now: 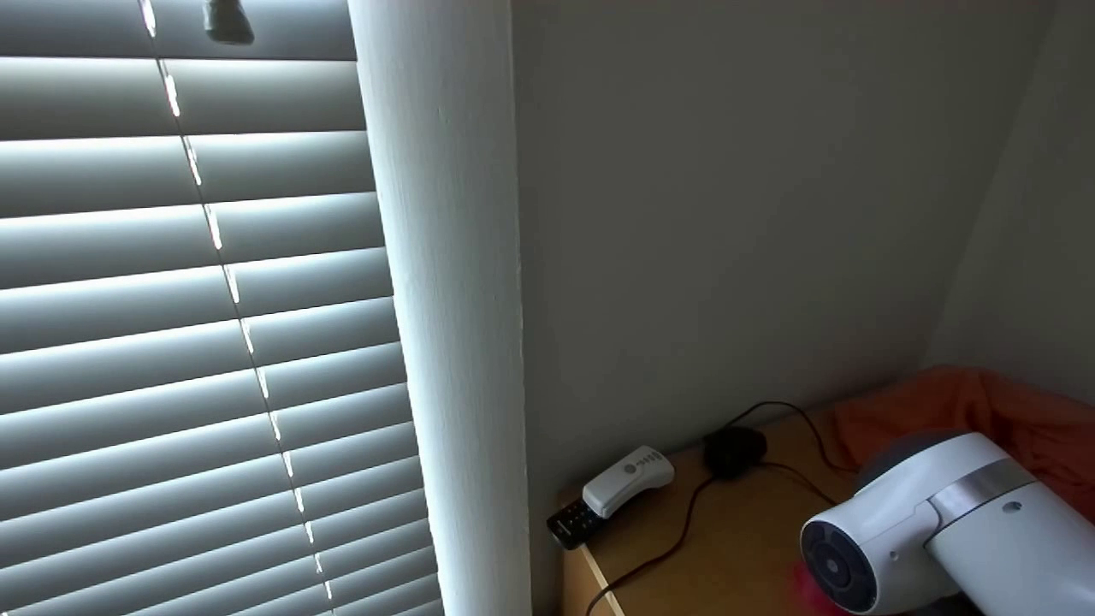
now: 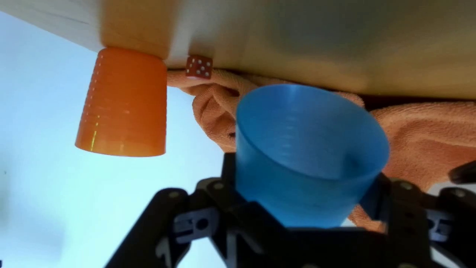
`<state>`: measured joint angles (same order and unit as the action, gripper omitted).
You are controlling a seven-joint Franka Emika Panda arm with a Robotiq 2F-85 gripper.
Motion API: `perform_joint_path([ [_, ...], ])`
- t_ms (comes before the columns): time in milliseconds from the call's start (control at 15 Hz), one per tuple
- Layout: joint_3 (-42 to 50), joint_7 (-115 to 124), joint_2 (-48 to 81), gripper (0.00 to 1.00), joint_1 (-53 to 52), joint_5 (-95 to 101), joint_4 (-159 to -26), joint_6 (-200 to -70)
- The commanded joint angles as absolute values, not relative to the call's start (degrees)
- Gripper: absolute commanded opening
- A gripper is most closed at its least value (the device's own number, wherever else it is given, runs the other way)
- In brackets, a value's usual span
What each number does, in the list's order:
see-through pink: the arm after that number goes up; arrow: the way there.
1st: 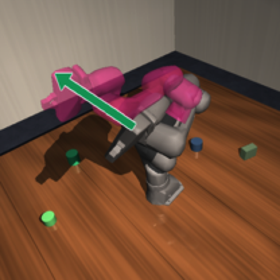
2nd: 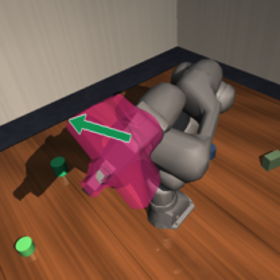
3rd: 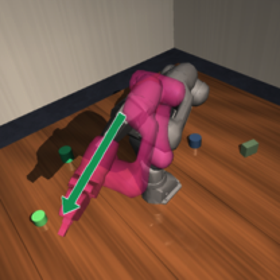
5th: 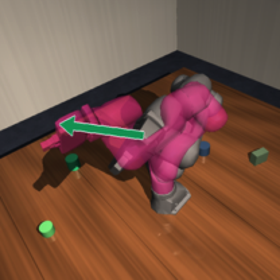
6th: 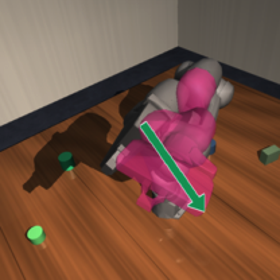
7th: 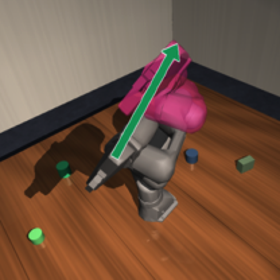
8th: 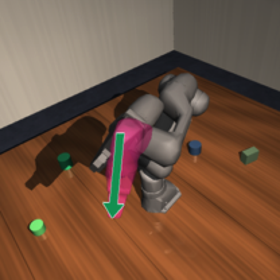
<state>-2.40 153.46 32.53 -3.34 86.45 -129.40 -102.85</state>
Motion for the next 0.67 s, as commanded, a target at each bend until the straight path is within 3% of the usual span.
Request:
perform_joint_path([
  [0, -3.3, 154.9, 35.9, 0.95, -3.7, 87.0, -128.0, -100.8],
  [133, -3.6, 154.6, 36.2, 1.00, -3.7, 86.9, -127.7, -100.0],
  [600, -3.7, 151.2, 33.7, 0.99, -2.5, 88.1, -128.2, -101.8],
])
